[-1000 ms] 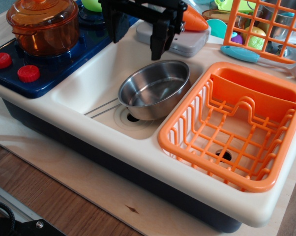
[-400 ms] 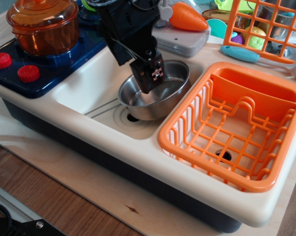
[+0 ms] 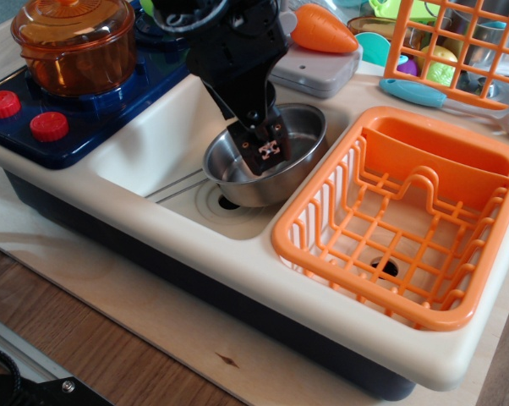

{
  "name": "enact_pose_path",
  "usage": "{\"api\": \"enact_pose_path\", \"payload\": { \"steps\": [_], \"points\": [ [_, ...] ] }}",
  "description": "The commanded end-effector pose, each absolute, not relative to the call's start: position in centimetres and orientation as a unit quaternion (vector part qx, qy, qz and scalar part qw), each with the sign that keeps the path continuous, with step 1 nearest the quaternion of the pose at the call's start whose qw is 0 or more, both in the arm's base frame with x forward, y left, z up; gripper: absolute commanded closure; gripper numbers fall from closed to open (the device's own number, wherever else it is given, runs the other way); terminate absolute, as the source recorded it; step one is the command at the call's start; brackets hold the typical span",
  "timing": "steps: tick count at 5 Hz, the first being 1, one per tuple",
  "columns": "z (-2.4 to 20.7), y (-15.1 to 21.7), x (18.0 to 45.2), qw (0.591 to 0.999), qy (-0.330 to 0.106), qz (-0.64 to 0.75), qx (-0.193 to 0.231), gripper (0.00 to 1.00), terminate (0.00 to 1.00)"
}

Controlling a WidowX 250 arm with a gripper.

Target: Put pan from sink into drying rack

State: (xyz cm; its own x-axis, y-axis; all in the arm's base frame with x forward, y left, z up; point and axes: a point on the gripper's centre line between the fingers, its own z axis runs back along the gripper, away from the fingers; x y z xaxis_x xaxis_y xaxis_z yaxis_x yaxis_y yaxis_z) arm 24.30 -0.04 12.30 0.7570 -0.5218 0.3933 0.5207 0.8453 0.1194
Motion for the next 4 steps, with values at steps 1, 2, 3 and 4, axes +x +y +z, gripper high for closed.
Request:
{"api": "enact_pose_path", "payload": {
  "steps": [1, 2, 3, 4],
  "points": [
    [11.7, -1.5, 24.4, 0.935, -0.228, -0.27, -0.002, 0.0, 0.0],
    [10.7, -2.1, 24.3, 0.935, -0.239, -0.263, -0.017, 0.0, 0.0],
    [9.8, -2.1, 24.8, 0.93, -0.252, -0.266, -0.024, 0.0, 0.0],
    [9.2, -1.7, 25.5, 0.927, -0.257, -0.272, -0.033, 0.0, 0.0]
  ]
}}
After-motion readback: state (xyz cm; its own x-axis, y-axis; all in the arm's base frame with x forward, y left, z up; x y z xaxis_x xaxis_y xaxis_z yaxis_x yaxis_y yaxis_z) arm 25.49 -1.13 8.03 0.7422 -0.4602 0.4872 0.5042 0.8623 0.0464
